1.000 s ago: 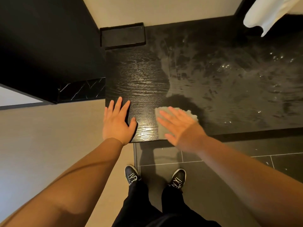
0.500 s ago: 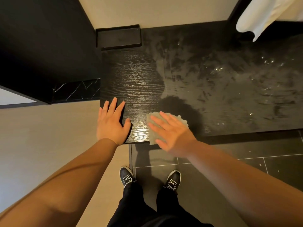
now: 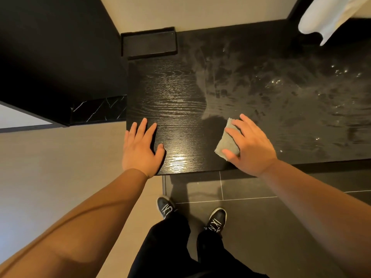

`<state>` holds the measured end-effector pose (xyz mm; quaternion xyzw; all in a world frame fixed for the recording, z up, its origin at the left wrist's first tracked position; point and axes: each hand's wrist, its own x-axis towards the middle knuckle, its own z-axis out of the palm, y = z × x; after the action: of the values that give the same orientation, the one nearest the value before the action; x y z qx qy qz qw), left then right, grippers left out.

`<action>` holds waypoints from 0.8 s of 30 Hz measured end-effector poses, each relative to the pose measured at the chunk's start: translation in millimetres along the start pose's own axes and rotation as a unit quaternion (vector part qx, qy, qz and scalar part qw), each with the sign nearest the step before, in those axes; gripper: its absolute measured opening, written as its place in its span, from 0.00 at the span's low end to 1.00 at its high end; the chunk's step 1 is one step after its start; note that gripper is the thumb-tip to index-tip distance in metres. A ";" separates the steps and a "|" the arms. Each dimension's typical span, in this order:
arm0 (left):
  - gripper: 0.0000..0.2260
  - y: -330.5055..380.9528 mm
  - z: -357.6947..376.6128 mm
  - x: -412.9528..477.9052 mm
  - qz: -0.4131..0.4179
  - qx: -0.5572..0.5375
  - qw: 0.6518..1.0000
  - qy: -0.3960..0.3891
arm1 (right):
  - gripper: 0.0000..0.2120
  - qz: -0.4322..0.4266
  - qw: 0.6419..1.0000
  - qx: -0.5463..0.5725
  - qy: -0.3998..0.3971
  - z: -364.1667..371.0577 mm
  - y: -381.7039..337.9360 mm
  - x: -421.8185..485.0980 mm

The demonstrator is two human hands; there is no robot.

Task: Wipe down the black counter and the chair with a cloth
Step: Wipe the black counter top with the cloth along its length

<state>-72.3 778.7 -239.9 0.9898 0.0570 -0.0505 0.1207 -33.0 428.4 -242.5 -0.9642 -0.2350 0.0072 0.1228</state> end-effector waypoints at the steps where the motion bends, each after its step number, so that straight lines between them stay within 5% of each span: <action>1: 0.30 -0.2 0.4 0.3 0.000 0.000 1.000 0.001 | 0.31 0.018 1.000 -0.006 -0.005 2.8 -8.1 -1.0; 8: 0.31 0.0 -0.9 0.0 -0.002 0.000 1.000 -0.008 | 0.36 0.147 0.986 -0.024 -0.078 18.2 -108.7 18.5; 14: 0.32 -0.9 0.5 0.7 -0.004 0.001 1.000 -0.006 | 0.33 -0.037 0.990 -0.071 -0.119 16.9 -53.2 13.1; 21: 0.31 -2.6 2.5 2.1 -0.001 0.004 1.000 -0.010 | 0.36 0.192 0.977 -0.063 -0.072 1.4 -33.1 27.4; 24: 0.32 -2.6 2.1 1.4 -0.001 0.004 1.000 -0.011 | 0.35 0.142 0.984 -0.059 -0.089 11.3 -82.2 37.0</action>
<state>-71.4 780.8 -242.7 0.9896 0.0567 -0.0618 0.1170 -38.0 518.6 -232.1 -0.9888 -0.1060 0.0968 0.0418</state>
